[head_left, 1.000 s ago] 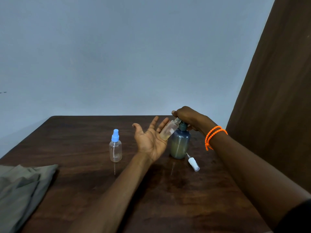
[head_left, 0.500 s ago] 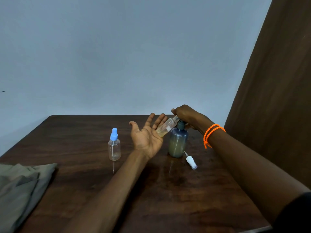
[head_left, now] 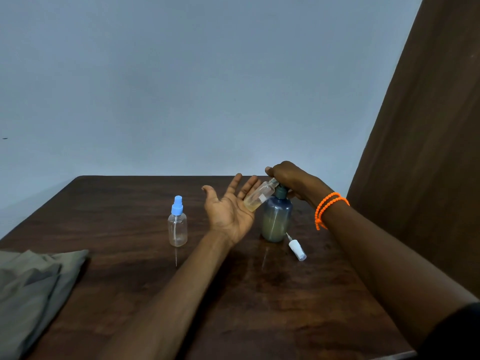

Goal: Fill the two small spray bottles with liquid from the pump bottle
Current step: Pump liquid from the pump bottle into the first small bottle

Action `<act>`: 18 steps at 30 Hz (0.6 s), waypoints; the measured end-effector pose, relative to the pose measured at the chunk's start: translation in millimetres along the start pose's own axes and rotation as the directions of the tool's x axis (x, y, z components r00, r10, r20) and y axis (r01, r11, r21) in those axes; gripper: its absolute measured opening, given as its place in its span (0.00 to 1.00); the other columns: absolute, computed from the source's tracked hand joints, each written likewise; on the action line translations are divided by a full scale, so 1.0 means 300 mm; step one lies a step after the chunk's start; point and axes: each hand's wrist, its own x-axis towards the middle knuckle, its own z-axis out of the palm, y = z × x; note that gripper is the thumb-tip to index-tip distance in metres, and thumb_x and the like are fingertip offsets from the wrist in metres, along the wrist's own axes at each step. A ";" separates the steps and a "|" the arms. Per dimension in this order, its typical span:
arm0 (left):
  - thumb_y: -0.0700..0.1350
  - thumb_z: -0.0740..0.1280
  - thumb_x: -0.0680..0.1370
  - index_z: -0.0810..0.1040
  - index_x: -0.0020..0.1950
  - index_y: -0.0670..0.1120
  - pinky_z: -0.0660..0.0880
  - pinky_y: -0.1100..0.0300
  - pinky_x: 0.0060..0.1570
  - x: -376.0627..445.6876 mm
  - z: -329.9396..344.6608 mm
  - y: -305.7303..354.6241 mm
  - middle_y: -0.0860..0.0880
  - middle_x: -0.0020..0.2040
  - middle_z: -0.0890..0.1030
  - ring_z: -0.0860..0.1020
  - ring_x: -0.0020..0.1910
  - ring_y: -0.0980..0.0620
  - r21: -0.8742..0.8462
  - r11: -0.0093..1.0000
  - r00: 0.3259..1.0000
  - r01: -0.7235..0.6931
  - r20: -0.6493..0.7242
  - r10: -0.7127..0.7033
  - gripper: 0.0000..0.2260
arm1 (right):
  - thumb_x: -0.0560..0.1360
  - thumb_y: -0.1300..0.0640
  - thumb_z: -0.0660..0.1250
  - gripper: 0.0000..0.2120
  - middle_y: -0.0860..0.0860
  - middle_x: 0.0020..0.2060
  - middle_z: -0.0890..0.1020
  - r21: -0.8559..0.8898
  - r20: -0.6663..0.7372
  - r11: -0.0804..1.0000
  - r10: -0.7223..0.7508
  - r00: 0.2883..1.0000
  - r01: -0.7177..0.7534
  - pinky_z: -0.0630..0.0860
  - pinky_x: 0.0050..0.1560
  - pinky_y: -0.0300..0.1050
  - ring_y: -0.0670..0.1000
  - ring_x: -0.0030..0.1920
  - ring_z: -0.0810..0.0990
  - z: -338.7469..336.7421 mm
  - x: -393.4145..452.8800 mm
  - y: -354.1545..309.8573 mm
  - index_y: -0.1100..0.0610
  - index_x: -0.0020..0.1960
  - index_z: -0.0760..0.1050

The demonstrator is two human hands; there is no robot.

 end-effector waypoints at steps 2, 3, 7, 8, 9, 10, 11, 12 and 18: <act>0.74 0.50 0.77 0.70 0.75 0.42 0.64 0.34 0.74 0.003 -0.004 0.007 0.32 0.68 0.78 0.75 0.70 0.34 -0.016 1.000 1.000 -0.007 0.005 0.007 0.42 | 0.81 0.53 0.60 0.11 0.57 0.43 0.80 -0.003 -0.004 1.000 -0.005 1.000 0.005 0.77 0.45 0.50 0.55 0.42 0.78 0.007 0.007 0.007 0.58 0.44 0.72; 0.74 0.50 0.77 0.70 0.75 0.42 0.64 0.34 0.74 0.003 -0.003 0.007 0.32 0.68 0.77 0.75 0.70 0.34 -0.019 1.000 1.000 -0.006 0.007 0.006 0.42 | 0.81 0.52 0.60 0.12 0.58 0.45 0.81 -0.017 0.000 1.000 -0.008 1.000 0.008 0.78 0.49 0.52 0.57 0.45 0.79 0.004 0.004 0.006 0.58 0.45 0.73; 0.74 0.49 0.77 0.70 0.75 0.42 0.65 0.35 0.74 0.002 -0.001 0.003 0.33 0.69 0.77 0.74 0.70 0.34 -0.002 1.000 1.000 0.003 0.011 -0.003 0.42 | 0.81 0.50 0.60 0.13 0.56 0.42 0.79 -0.015 0.022 1.000 -0.020 1.000 0.020 0.78 0.48 0.51 0.56 0.42 0.78 -0.008 0.008 -0.006 0.58 0.44 0.73; 0.74 0.49 0.77 0.70 0.75 0.42 0.65 0.35 0.74 0.003 -0.002 0.003 0.33 0.69 0.77 0.75 0.70 0.34 0.005 1.000 1.000 0.001 0.009 -0.001 0.42 | 0.81 0.51 0.60 0.12 0.55 0.40 0.78 0.008 0.018 1.000 -0.021 1.000 0.021 0.76 0.43 0.48 0.54 0.39 0.77 -0.005 0.010 -0.003 0.58 0.44 0.72; 0.74 0.50 0.77 0.70 0.75 0.42 0.65 0.35 0.74 0.005 -0.002 0.005 0.33 0.69 0.77 0.75 0.70 0.34 0.008 1.000 1.000 0.002 0.008 -0.002 0.42 | 0.82 0.52 0.60 0.12 0.55 0.39 0.78 0.027 0.012 1.000 -0.012 1.000 0.012 0.75 0.40 0.47 0.53 0.38 0.76 0.000 0.012 0.002 0.58 0.45 0.72; 0.74 0.50 0.77 0.70 0.75 0.42 0.65 0.35 0.74 0.006 -0.004 0.006 0.33 0.69 0.77 0.75 0.70 0.34 0.003 1.000 1.000 0.003 0.007 -0.003 0.42 | 0.82 0.53 0.60 0.11 0.55 0.39 0.78 0.041 0.003 0.999 -0.010 1.000 0.010 0.74 0.39 0.46 0.53 0.38 0.76 0.002 0.017 0.009 0.59 0.46 0.72; 0.74 0.50 0.77 0.70 0.75 0.42 0.65 0.35 0.74 0.004 -0.006 0.006 0.33 0.69 0.77 0.75 0.70 0.34 -0.004 1.000 1.000 0.002 0.005 -0.002 0.42 | 0.82 0.54 0.60 0.10 0.56 0.40 0.79 0.048 -0.003 0.999 -0.004 1.000 0.004 0.75 0.41 0.47 0.53 0.39 0.77 0.006 0.019 0.015 0.60 0.47 0.73; 0.74 0.50 0.77 0.70 0.75 0.43 0.65 0.35 0.74 0.003 -0.007 0.005 0.33 0.69 0.77 0.75 0.70 0.34 -0.003 1.000 1.000 0.001 0.007 -0.001 0.42 | 0.81 0.54 0.60 0.10 0.57 0.42 0.80 0.039 -0.007 0.999 -0.003 1.000 0.003 0.77 0.45 0.49 0.55 0.42 0.78 0.006 0.019 0.018 0.60 0.47 0.73; 0.74 0.50 0.78 0.70 0.75 0.43 0.67 0.35 0.73 0.001 -0.001 -0.003 0.33 0.68 0.78 0.76 0.69 0.34 0.014 1.000 1.000 0.006 0.007 -0.007 0.42 | 0.80 0.53 0.59 0.11 0.60 0.48 0.81 -0.016 -0.012 1.000 -0.011 1.000 0.011 0.78 0.55 0.57 0.59 0.47 0.79 0.002 0.020 -0.005 0.58 0.43 0.72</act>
